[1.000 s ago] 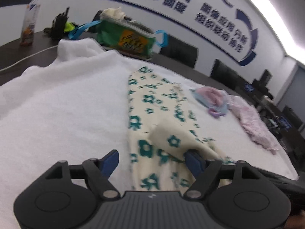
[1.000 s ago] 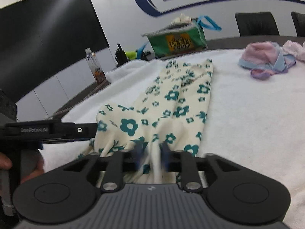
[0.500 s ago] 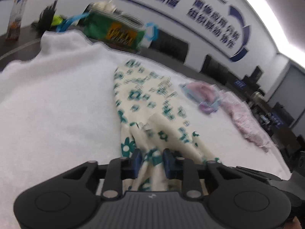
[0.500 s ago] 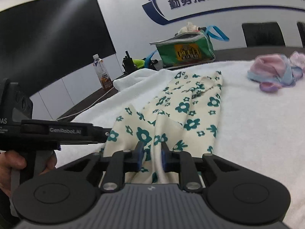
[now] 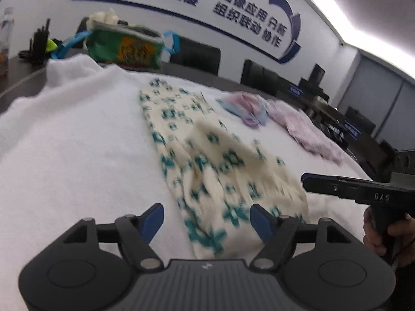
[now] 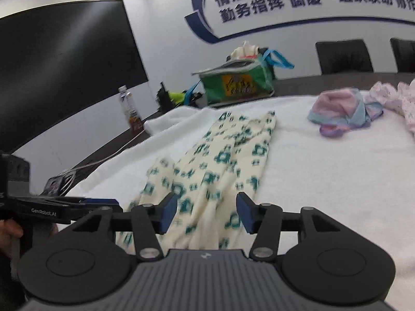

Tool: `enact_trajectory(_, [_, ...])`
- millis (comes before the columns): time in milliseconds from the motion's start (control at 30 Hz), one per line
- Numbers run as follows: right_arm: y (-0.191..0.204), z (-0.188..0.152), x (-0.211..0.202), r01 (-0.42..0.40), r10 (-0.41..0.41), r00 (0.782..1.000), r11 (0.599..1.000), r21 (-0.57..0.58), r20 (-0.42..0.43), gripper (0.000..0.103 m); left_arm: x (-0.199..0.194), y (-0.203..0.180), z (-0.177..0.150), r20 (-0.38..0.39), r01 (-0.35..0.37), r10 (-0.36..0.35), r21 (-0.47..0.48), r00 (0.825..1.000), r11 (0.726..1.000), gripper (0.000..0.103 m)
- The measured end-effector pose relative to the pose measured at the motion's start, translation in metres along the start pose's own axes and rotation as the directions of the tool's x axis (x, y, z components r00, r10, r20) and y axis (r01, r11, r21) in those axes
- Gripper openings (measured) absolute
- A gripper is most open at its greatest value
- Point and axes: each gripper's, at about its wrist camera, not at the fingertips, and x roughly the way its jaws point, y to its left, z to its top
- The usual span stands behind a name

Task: Fold clothes

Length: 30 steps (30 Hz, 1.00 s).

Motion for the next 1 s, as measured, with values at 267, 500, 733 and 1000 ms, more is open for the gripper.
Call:
enact_trajectory(267, [0.012, -0.03, 0.003, -0.102, 0.097, 0.991, 0.993, -0.053, -0.089, 0.052, 0.01, -0.007, -0.01, 0.006, -0.012, 0.012, 0.0, 1.0, 1.0, 0.05])
enact_trajectory(500, [0.028, -0.027, 0.02, -0.096, 0.083, 0.99, 0.99, -0.103, -0.117, 0.016, 0.008, 0.006, -0.006, -0.007, 0.019, -0.019, -0.064, 1.0, 0.998, 0.005])
enact_trajectory(733, [0.04, -0.009, -0.021, -0.229, 0.21, 0.962, 0.969, -0.093, -0.174, 0.013, -0.047, -0.015, -0.014, -0.019, 0.114, -0.114, -0.008, 0.993, 0.993, 0.005])
enact_trajectory(1000, [0.048, -0.033, -0.053, -0.241, 0.19, 0.953, 0.948, -0.209, -0.236, 0.055, -0.05, -0.024, -0.045, 0.021, 0.101, -0.107, 0.195, 0.994, 0.976, 0.076])
